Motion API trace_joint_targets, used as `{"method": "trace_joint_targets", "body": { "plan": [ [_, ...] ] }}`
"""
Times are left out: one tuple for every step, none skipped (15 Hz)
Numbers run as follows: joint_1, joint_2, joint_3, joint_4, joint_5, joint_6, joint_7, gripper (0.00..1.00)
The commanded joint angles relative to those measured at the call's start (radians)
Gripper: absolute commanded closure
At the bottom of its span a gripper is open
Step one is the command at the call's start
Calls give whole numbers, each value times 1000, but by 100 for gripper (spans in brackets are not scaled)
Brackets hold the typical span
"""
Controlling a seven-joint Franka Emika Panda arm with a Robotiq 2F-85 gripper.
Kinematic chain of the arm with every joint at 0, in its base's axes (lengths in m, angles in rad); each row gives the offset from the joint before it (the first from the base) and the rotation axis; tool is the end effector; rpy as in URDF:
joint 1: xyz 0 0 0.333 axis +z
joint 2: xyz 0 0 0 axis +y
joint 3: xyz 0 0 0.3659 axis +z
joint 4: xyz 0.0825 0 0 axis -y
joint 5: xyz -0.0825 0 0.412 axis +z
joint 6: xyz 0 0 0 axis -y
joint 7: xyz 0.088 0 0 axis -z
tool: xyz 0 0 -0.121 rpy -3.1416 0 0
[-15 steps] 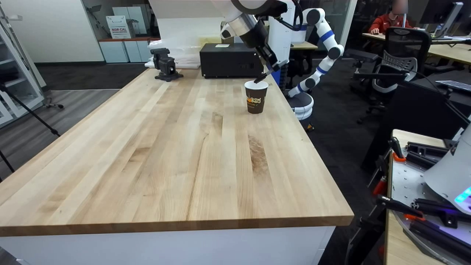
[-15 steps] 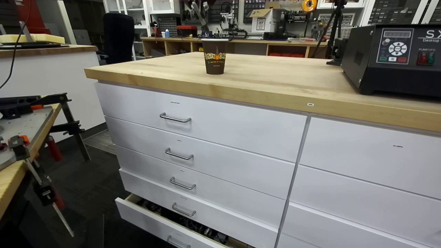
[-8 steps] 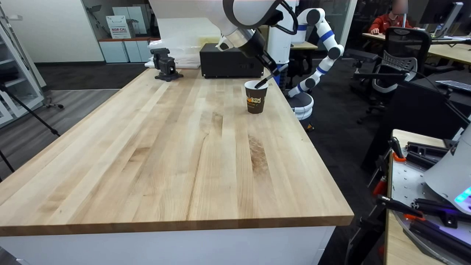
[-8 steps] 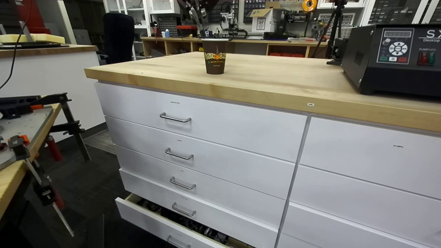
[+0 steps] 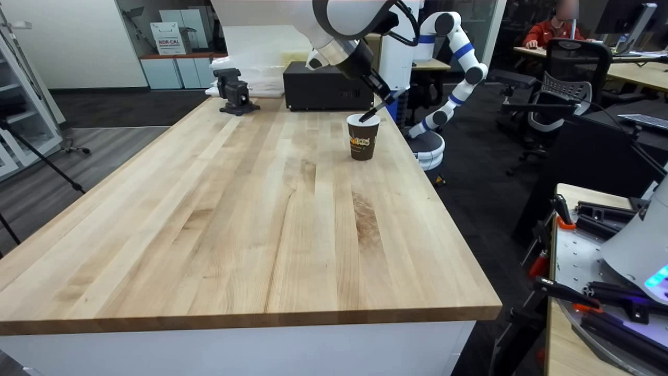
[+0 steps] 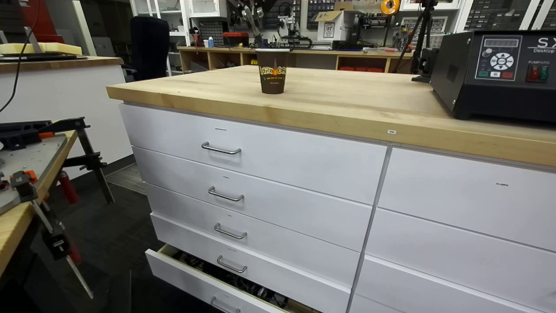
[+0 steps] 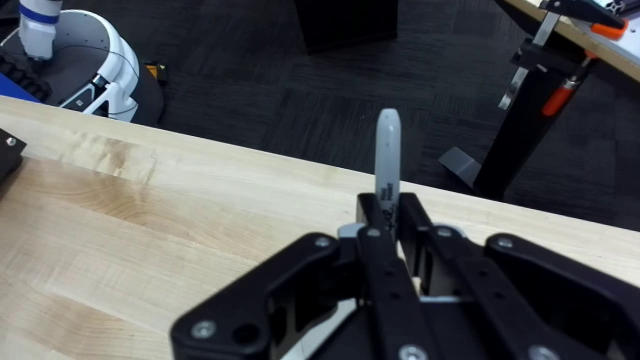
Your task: Put the black pen in the brown coffee cup
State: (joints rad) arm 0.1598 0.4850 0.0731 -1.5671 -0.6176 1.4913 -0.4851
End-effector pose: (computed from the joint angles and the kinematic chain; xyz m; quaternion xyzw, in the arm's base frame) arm 0.6680 0.0754 0.3705 0.8407 0.3807 -0.2965 0.2458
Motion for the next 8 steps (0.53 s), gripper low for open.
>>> {"method": "trace_joint_targets", "body": {
  "plan": [
    [-2, 24, 7, 54, -10, -46, 18, 94],
    [-1, 29, 6, 58, -11, -47, 25, 94],
    [-1, 38, 2, 64, -15, -49, 34, 94],
    [-3, 44, 0, 69, -13, -50, 38, 94],
    [-3, 52, -3, 76, -13, -54, 44, 94],
    [-5, 61, -5, 85, -12, -58, 49, 94],
    [-5, 71, -9, 94, -14, -60, 56, 94],
    [-5, 80, -12, 102, -16, -63, 64, 94]
  ]
}}
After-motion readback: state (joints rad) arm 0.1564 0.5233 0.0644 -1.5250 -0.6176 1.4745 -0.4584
